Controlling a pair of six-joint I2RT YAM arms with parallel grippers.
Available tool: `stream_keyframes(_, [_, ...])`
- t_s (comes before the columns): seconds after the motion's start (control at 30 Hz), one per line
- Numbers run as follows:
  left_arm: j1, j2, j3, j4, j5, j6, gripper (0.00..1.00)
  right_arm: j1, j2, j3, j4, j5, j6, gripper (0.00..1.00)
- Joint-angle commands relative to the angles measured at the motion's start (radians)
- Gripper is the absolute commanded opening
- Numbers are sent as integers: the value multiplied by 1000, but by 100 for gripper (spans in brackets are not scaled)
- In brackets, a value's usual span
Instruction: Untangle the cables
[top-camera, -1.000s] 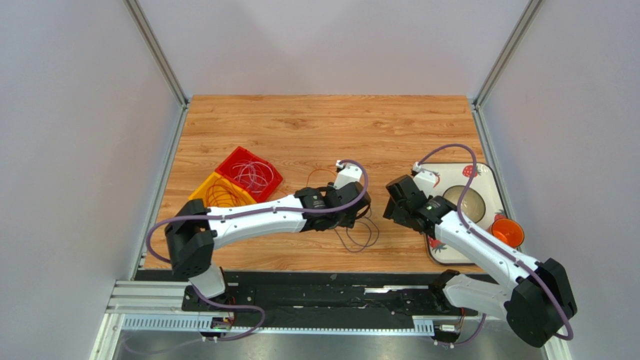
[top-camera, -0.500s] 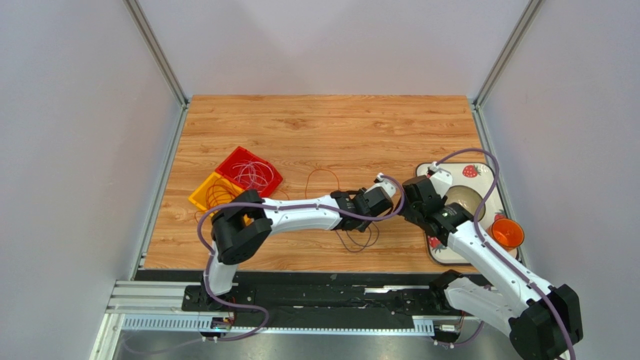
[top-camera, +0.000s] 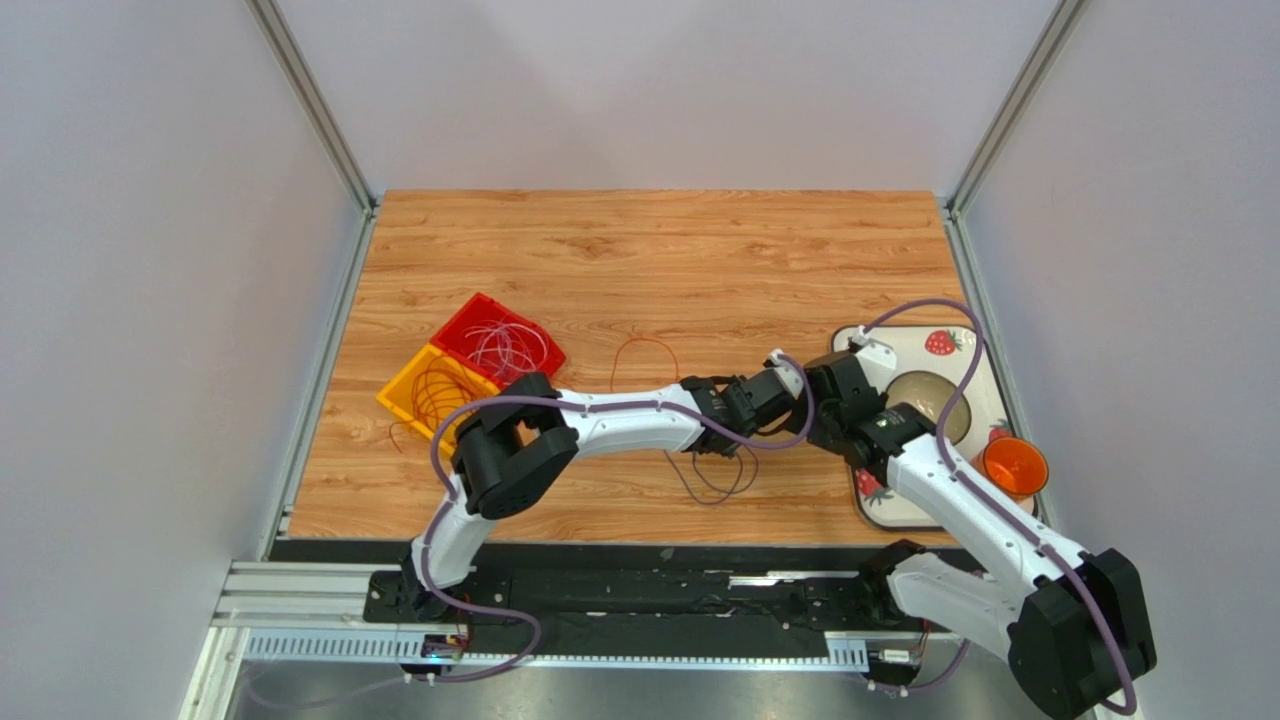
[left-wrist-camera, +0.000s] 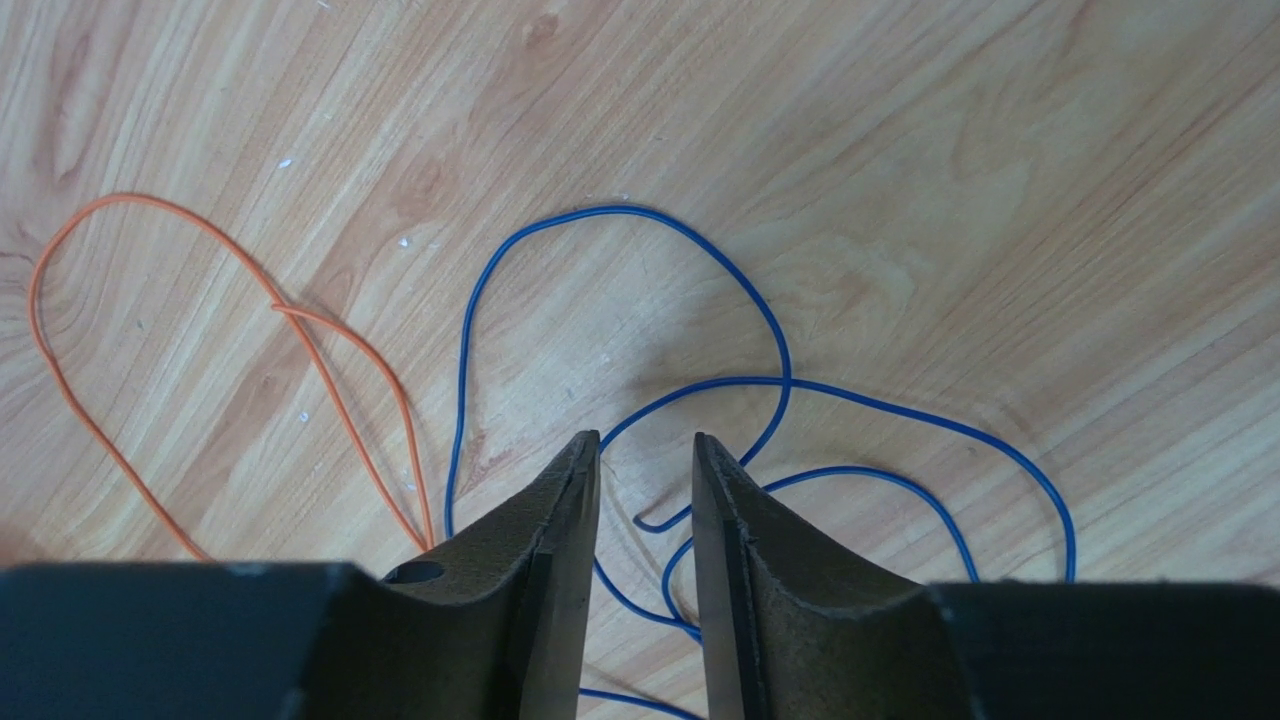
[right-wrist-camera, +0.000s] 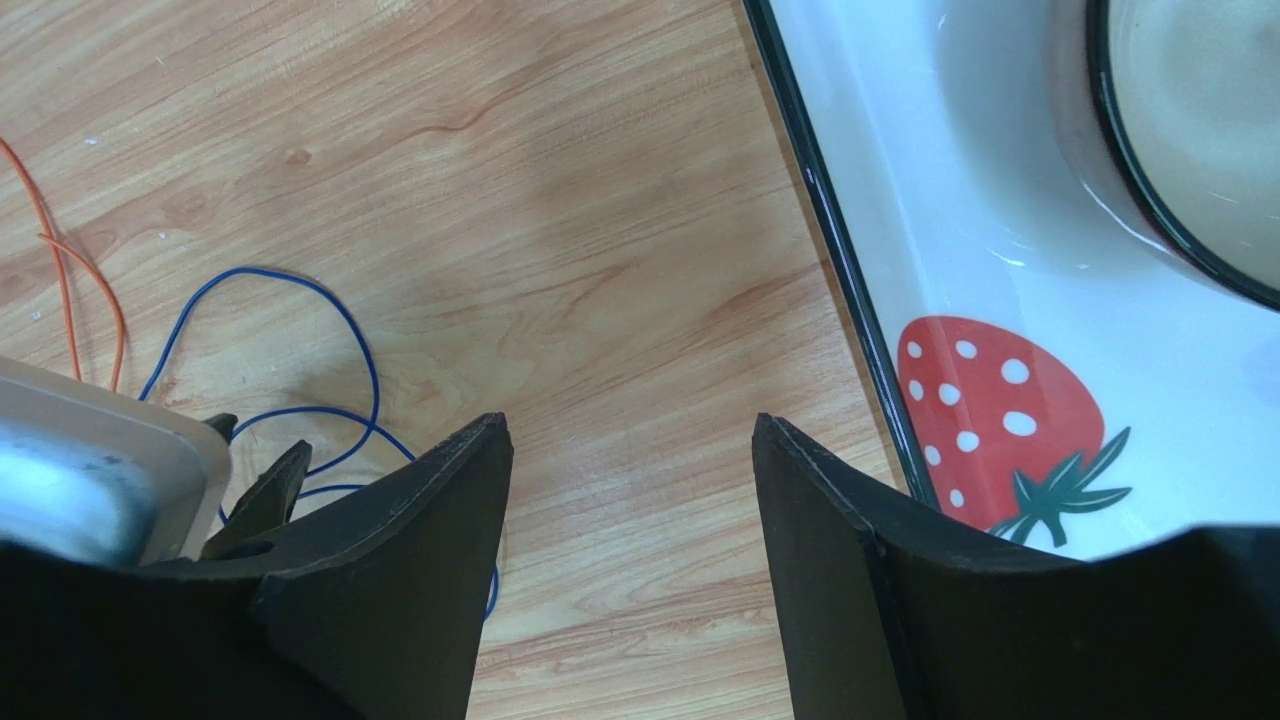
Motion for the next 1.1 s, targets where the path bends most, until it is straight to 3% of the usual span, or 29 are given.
stream_keyframes(0.0, [1, 11, 37, 10, 21, 39, 36, -2, 14, 5, 55, -5, -25, 64])
stream_keyframes(0.1, [2, 3, 38, 1, 26, 41, 36, -6, 8, 6, 52, -9, -28, 64])
stream_keyframes(0.27, [2, -43, 32, 2, 27, 36, 47, -8, -1, -8, 57, -22, -24, 64])
stream_keyframes(0.6, [2, -94, 11, 1, 23, 21, 47, -8, 20, -29, 81, -38, -16, 63])
stream_keyframes(0.7, [7, -129, 21, 1, 19, 52, 52, -8, 30, -38, 98, -48, -16, 63])
stream_keyframes(0.93, [105, -177, 12, -9, 294, 91, 60, -8, 79, -52, 133, -71, -16, 61])
stream_keyframes(1.07, [105, -166, -15, -19, 363, 131, 61, -8, 103, -61, 158, -84, -14, 61])
